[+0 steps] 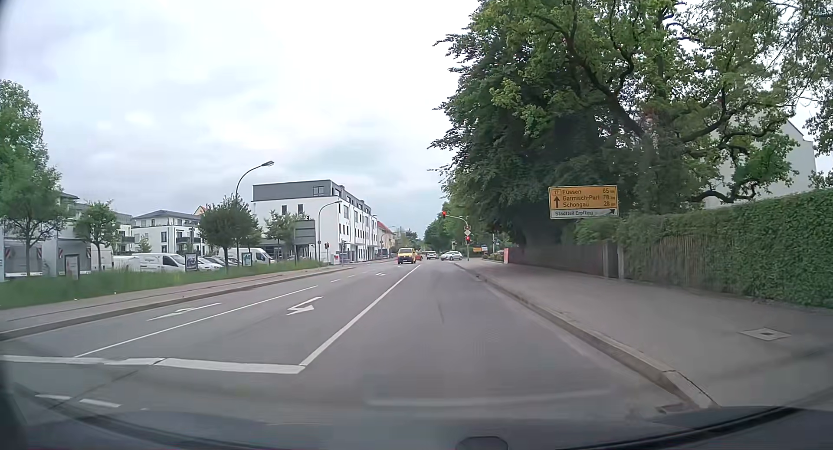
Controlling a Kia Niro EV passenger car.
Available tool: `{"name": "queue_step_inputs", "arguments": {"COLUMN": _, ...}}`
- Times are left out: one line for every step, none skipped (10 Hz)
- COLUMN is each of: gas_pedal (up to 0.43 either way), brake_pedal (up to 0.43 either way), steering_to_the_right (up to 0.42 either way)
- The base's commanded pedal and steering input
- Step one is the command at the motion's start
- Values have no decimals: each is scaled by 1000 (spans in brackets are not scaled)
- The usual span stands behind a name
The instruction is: Follow the waypoints while adhering to traffic rules and regulations
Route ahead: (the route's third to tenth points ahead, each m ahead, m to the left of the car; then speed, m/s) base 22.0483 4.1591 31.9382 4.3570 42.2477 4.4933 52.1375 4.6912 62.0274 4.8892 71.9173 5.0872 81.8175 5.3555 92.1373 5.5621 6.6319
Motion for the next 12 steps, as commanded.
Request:
{"name": "queue_step_inputs", "arguments": {"gas_pedal": 130, "brake_pedal": 0, "steering_to_the_right": 4}}
{"name": "queue_step_inputs", "arguments": {"gas_pedal": 130, "brake_pedal": 0, "steering_to_the_right": -1}}
{"name": "queue_step_inputs", "arguments": {"gas_pedal": 130, "brake_pedal": 0, "steering_to_the_right": -5}}
{"name": "queue_step_inputs", "arguments": {"gas_pedal": 130, "brake_pedal": 0, "steering_to_the_right": -7}}
{"name": "queue_step_inputs", "arguments": {"gas_pedal": 130, "brake_pedal": 0, "steering_to_the_right": -7}}
{"name": "queue_step_inputs", "arguments": {"gas_pedal": 130, "brake_pedal": 0, "steering_to_the_right": -8}}
{"name": "queue_step_inputs", "arguments": {"gas_pedal": 130, "brake_pedal": 0, "steering_to_the_right": -9}}
{"name": "queue_step_inputs", "arguments": {"gas_pedal": 130, "brake_pedal": 0, "steering_to_the_right": -9}}
{"name": "queue_step_inputs", "arguments": {"gas_pedal": 130, "brake_pedal": 0, "steering_to_the_right": -9}}
{"name": "queue_step_inputs", "arguments": {"gas_pedal": 130, "brake_pedal": 0, "steering_to_the_right": -9}}
{"name": "queue_step_inputs", "arguments": {"gas_pedal": 130, "brake_pedal": 0, "steering_to_the_right": -10}}
{"name": "queue_step_inputs", "arguments": {"gas_pedal": 130, "brake_pedal": 0, "steering_to_the_right": -10}}
